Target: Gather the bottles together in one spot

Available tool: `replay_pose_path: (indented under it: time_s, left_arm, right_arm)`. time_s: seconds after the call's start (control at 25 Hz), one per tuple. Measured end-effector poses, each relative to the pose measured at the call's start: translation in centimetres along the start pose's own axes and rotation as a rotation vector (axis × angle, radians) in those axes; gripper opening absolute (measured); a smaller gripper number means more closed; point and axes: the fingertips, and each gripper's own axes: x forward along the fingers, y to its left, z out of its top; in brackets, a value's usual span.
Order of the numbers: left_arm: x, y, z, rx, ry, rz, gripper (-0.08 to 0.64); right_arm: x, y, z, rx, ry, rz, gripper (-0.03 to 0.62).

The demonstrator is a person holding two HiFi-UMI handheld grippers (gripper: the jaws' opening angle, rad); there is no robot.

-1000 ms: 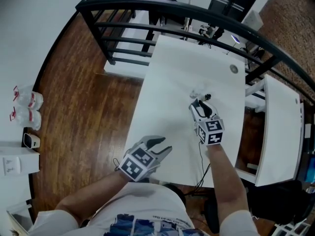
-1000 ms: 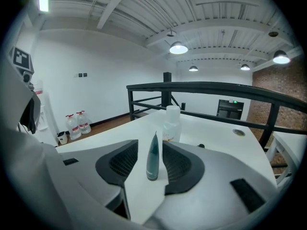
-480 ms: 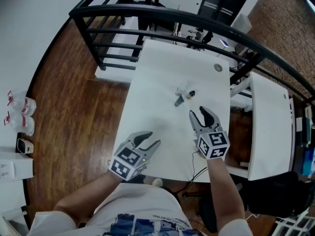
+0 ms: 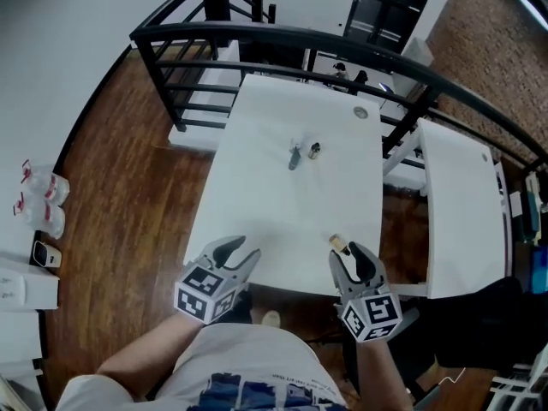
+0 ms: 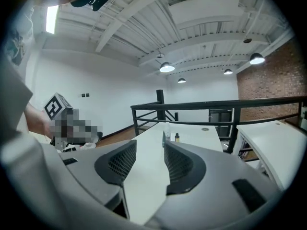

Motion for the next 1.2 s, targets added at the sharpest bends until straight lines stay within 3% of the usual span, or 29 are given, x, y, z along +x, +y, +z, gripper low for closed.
replay_pose_path:
  time_s: [0.28,0.56,1.0,1.2]
  left_arm:
    - [-5.0,-6.0,-3.9,-0.021,0.009,0.042,0.141]
    - [-6.9,-8.8,-5.7,-0.039,-0.018,0.062,0.155]
    - [-5.0,-8.9,-4.8,-0.013,0.004,0.011,0.158]
    - [-3.8,-7.0,-4.1,0.006,0.04,-0.004,0.158]
  right_arm:
    - [-9.6,3.5,-4.9,-0.018,0.073,0.057,0.207]
    - [-12.8,3.2,-7.0,-0.009,0.08,0.053,0.207]
    - [-8.2,-3.6,-13.9,-0.095,0.219,-0.026,0.207]
    - [-3.2,-7.0,-16.9,-0.178,0.296,-0.006,0.207]
